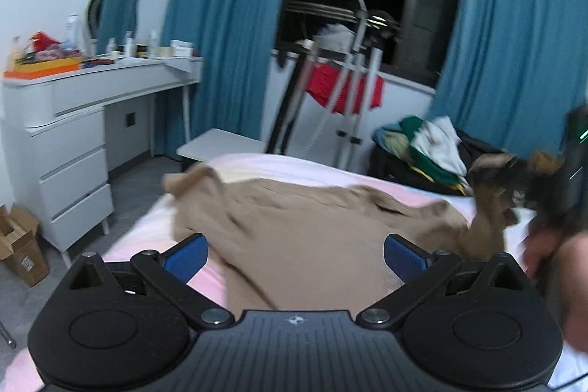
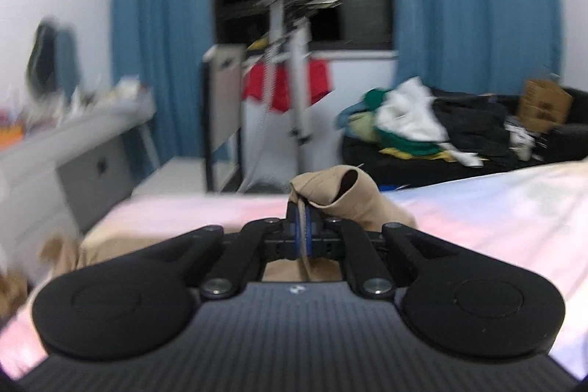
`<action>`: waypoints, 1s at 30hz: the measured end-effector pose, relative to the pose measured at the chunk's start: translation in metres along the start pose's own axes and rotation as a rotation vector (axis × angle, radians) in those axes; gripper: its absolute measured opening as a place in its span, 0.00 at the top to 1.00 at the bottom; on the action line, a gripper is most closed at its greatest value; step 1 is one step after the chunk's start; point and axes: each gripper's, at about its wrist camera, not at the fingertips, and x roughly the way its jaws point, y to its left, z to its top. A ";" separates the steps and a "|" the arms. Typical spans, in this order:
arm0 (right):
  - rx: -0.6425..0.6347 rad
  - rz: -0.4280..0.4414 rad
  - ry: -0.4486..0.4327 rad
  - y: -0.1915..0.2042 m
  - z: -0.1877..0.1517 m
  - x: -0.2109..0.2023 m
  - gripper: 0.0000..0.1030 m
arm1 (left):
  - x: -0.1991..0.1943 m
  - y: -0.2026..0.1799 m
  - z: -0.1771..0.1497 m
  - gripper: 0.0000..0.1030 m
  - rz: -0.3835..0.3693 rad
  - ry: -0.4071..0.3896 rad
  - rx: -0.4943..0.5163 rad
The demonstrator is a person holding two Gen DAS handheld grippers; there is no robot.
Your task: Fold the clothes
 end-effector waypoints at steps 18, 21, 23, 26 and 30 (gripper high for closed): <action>0.105 0.166 0.131 0.004 -0.043 -0.053 0.50 | 0.024 0.011 -0.017 0.00 -0.117 0.116 -0.043; 0.164 0.159 0.134 -0.019 -0.053 -0.104 0.49 | 0.021 0.001 -0.022 0.00 -0.160 0.113 -0.032; 0.206 0.139 0.140 -0.029 -0.065 -0.133 0.49 | 0.017 -0.005 -0.027 0.02 -0.181 0.121 -0.021; 0.274 0.106 0.160 -0.042 -0.084 -0.169 0.49 | 0.012 -0.013 -0.035 0.05 -0.202 0.138 -0.008; 0.375 0.061 0.191 -0.058 -0.103 -0.191 0.49 | 0.011 -0.028 -0.045 0.10 -0.202 0.151 0.020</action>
